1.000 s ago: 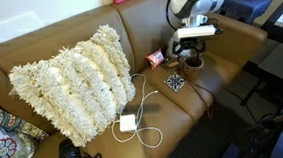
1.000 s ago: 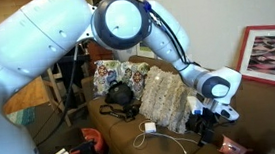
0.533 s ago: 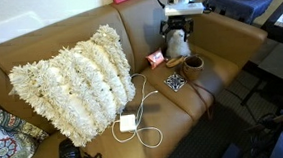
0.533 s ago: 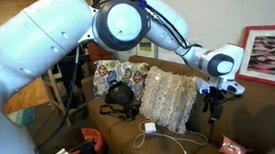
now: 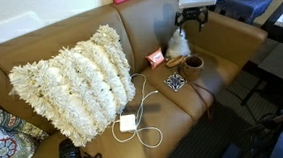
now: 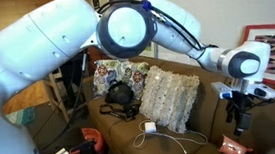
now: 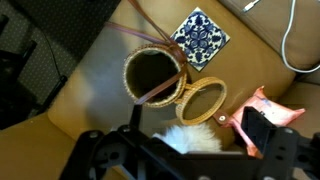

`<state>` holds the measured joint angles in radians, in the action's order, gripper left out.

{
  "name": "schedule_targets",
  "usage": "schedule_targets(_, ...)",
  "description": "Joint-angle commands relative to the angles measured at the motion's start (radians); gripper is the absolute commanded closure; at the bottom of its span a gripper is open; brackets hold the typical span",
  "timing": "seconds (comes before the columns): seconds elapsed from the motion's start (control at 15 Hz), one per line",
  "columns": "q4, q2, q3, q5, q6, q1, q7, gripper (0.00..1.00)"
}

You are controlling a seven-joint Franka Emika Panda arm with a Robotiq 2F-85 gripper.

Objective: Move the brown bag to the left side of the sofa

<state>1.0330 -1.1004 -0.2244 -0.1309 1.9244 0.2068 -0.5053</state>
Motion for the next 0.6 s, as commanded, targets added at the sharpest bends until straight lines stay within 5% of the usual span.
schedule_targets(0.0,-0.042,-0.033,-0.023,0.005,-0.017,0.047,-0.003,0.0)
schedule_targets(0.53,0.03,-0.022,-0.02,-0.009,0.021,0.081,0.004,0.0)
